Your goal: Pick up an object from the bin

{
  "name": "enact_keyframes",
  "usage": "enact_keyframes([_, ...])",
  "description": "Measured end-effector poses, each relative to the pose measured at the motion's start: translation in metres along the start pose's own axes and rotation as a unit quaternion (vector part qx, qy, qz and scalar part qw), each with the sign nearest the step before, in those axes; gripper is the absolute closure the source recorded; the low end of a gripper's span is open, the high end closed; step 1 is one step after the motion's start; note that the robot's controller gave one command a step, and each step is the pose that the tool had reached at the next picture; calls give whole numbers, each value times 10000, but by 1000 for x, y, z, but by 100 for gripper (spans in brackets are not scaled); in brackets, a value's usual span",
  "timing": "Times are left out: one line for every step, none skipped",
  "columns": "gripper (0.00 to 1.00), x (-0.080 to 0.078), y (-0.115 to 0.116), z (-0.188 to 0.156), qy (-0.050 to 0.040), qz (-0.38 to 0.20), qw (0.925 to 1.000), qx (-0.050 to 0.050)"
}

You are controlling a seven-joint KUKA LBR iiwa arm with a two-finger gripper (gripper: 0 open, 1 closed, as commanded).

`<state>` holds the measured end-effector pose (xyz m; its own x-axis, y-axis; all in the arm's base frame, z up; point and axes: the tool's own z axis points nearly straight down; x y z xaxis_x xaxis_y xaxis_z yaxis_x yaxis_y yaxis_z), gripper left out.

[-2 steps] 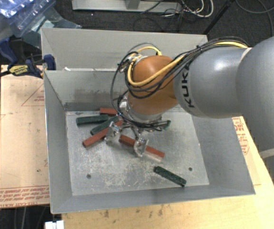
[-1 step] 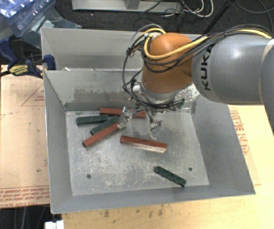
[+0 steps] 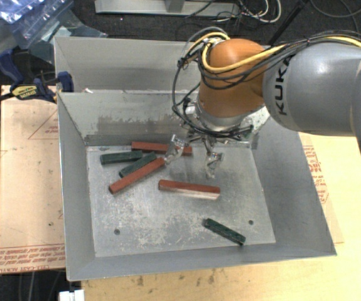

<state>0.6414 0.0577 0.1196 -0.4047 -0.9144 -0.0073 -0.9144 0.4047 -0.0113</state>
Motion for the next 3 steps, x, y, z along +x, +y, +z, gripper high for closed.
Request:
enact_keyframes([100, -10, 59, 40, -16, 499, 9988, 8])
enact_keyframes([100, -10, 59, 40, -17, 500, 9987, 8])
enact_keyframes([100, -22, 69, -100, 16, 575, 9983, -42])
